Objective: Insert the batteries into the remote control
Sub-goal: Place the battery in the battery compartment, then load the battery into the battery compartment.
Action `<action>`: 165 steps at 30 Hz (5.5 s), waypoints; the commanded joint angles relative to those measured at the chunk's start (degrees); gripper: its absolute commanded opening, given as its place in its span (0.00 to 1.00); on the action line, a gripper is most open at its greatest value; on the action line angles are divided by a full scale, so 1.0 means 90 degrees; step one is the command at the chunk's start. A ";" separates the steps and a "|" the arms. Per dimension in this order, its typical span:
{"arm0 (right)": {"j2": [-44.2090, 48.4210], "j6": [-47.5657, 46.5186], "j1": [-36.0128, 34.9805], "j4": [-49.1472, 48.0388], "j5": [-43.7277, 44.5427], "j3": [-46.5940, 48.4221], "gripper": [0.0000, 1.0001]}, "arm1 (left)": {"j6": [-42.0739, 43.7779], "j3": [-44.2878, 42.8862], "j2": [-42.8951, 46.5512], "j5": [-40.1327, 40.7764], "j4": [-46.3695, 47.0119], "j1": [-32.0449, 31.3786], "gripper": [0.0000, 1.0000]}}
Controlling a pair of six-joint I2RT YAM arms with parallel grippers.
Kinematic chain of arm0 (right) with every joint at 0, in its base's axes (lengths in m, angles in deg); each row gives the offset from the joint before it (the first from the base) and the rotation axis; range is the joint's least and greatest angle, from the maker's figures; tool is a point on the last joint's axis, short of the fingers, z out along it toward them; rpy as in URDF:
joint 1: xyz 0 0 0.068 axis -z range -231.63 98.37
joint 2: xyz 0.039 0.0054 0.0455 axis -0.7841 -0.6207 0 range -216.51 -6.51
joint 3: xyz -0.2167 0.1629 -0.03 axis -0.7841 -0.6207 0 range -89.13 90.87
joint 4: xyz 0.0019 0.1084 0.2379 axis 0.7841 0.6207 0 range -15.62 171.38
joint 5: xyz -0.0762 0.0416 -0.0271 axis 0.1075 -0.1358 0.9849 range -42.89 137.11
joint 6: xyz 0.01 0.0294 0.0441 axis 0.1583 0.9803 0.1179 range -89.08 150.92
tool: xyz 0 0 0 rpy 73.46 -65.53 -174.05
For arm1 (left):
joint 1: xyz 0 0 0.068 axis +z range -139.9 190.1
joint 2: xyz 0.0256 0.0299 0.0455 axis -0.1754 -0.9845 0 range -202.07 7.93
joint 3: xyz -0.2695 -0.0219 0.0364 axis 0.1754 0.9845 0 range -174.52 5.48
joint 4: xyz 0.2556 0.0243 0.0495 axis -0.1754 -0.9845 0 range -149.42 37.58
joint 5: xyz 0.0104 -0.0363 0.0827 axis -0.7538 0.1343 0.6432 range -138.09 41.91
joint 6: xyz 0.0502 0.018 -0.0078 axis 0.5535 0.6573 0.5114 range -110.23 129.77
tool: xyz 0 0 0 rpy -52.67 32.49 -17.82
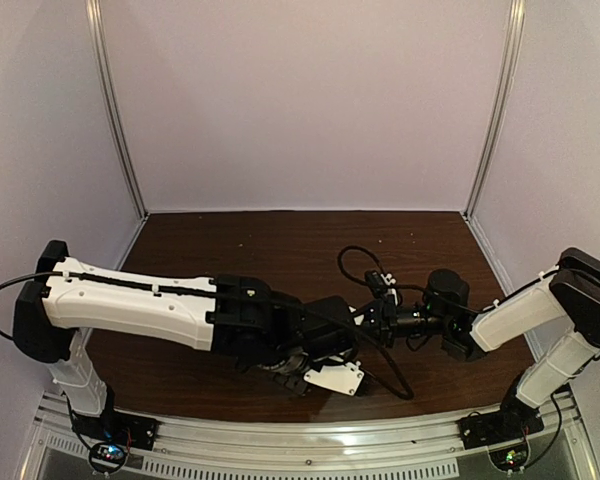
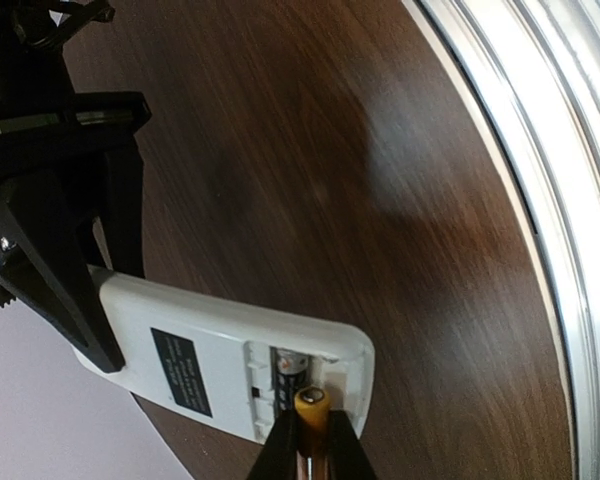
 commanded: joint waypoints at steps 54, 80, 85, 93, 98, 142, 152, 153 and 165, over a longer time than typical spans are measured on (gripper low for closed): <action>0.0013 -0.0029 0.0165 -0.0668 -0.0120 0.0268 0.00 | -0.2083 0.0184 0.2051 -0.0268 0.1276 0.1019 0.75; 0.1873 -0.0289 0.0126 0.1342 0.2362 0.0426 0.00 | -0.1935 0.5587 0.4110 0.1471 0.8536 0.0028 0.97; 0.2101 -0.0254 0.0008 0.1659 0.2665 0.0455 0.00 | -0.1585 0.5471 0.3696 0.1253 0.8944 0.0026 0.97; 0.2109 -0.0015 -0.0143 0.1759 0.2782 0.0518 0.00 | -0.1972 0.4918 0.3118 0.0789 0.8630 0.0218 0.89; 0.2171 0.0011 -0.0191 0.1842 0.2787 0.0553 0.00 | -0.2346 0.4831 0.3092 0.0279 0.8408 0.0552 0.84; 0.2175 0.0247 -0.0265 0.1532 0.2682 0.0484 0.00 | -0.2262 0.4460 0.2390 0.0247 0.7818 0.0797 0.67; 0.2163 0.0349 -0.0267 0.1356 0.2679 0.0414 0.00 | -0.2137 0.4210 0.2052 0.0224 0.7295 0.0797 0.54; 0.2164 0.0369 -0.0267 0.1306 0.2680 0.0401 0.00 | -0.2111 0.4196 0.2021 0.0242 0.7215 0.0797 0.53; 0.2253 0.0569 -0.0269 0.1229 0.2682 0.0452 0.00 | -0.1736 0.4077 0.1773 0.0617 0.6491 0.0736 0.46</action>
